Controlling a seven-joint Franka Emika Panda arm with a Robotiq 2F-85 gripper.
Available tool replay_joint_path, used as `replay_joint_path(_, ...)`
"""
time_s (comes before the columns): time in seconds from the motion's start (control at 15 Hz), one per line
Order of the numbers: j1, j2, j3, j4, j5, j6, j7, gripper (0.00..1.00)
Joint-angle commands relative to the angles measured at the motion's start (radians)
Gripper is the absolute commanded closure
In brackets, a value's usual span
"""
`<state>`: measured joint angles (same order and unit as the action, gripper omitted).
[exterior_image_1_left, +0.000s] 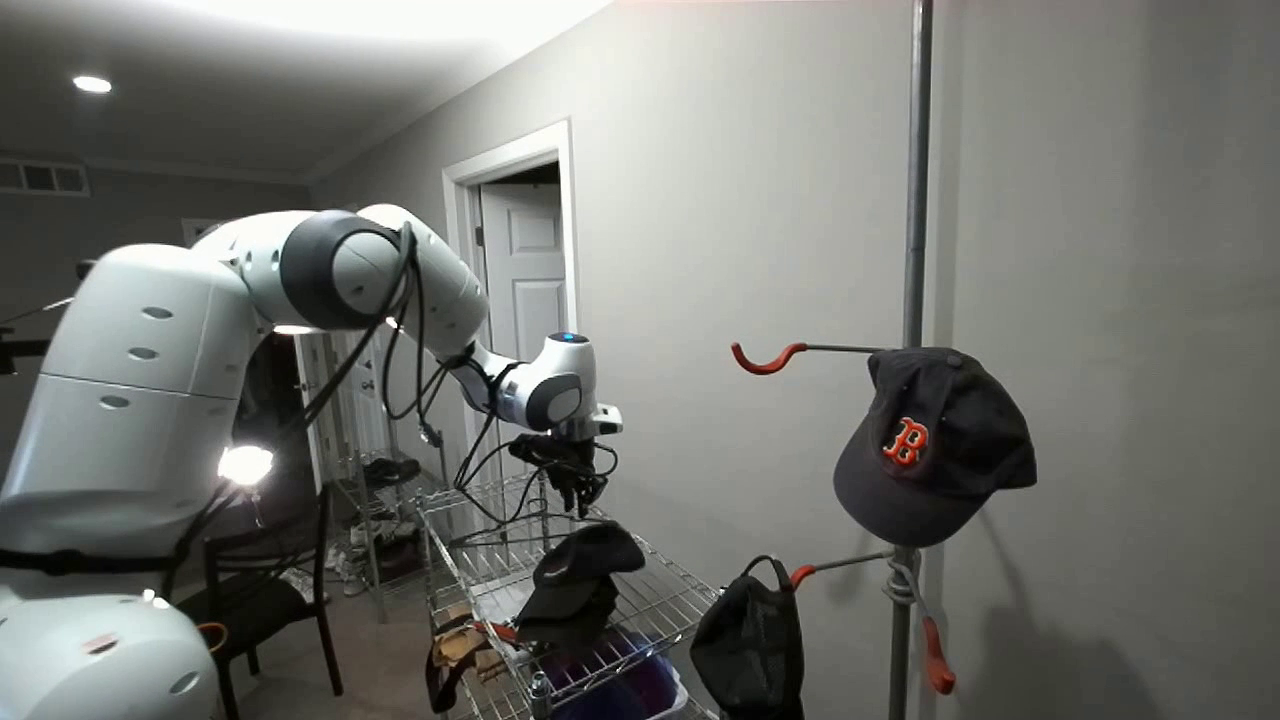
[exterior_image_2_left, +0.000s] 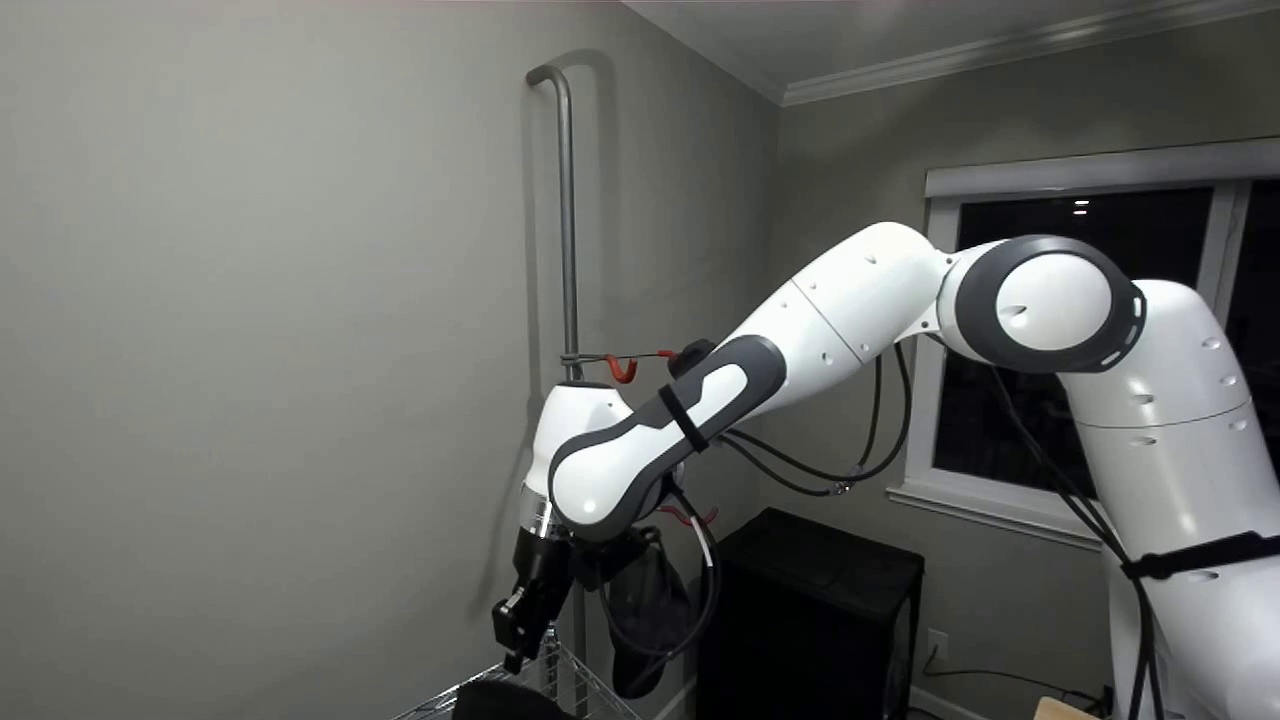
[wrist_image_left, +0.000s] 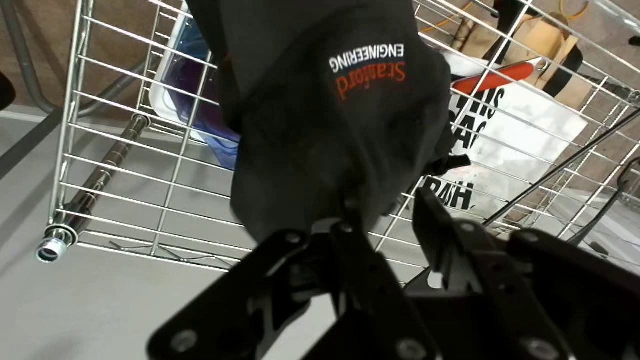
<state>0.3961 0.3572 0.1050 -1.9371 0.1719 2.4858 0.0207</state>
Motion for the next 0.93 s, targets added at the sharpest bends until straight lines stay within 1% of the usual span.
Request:
replay_joint_path(0.0, -0.054, 0.002, 0.047, 0.007, -0.046, 0.013, 0.019, 0.35)
replay_joint_path(0.2, -0.067, -0.010, 0.050, 0.000, -0.062, 0.030, 0.032, 0.16)
replay_joint_path(0.27, -0.066, -0.017, 0.042, -0.008, -0.077, 0.045, 0.051, 0.11)
replay_joint_path(0.33, -0.052, -0.032, 0.017, -0.031, -0.123, 0.080, 0.097, 0.03)
replay_joint_path(0.4, -0.050, -0.045, 0.004, -0.054, -0.152, 0.123, 0.124, 0.01)
replay_joint_path(0.53, -0.039, -0.080, -0.039, -0.125, -0.239, 0.255, 0.214, 0.00)
replay_joint_path(0.67, -0.025, -0.124, -0.098, -0.213, -0.323, 0.372, 0.324, 0.00)
replay_joint_path(0.73, -0.014, -0.156, -0.138, -0.265, -0.374, 0.426, 0.385, 0.00)
replay_joint_path(0.87, 0.047, -0.213, -0.267, -0.354, -0.506, 0.515, 0.537, 0.00)
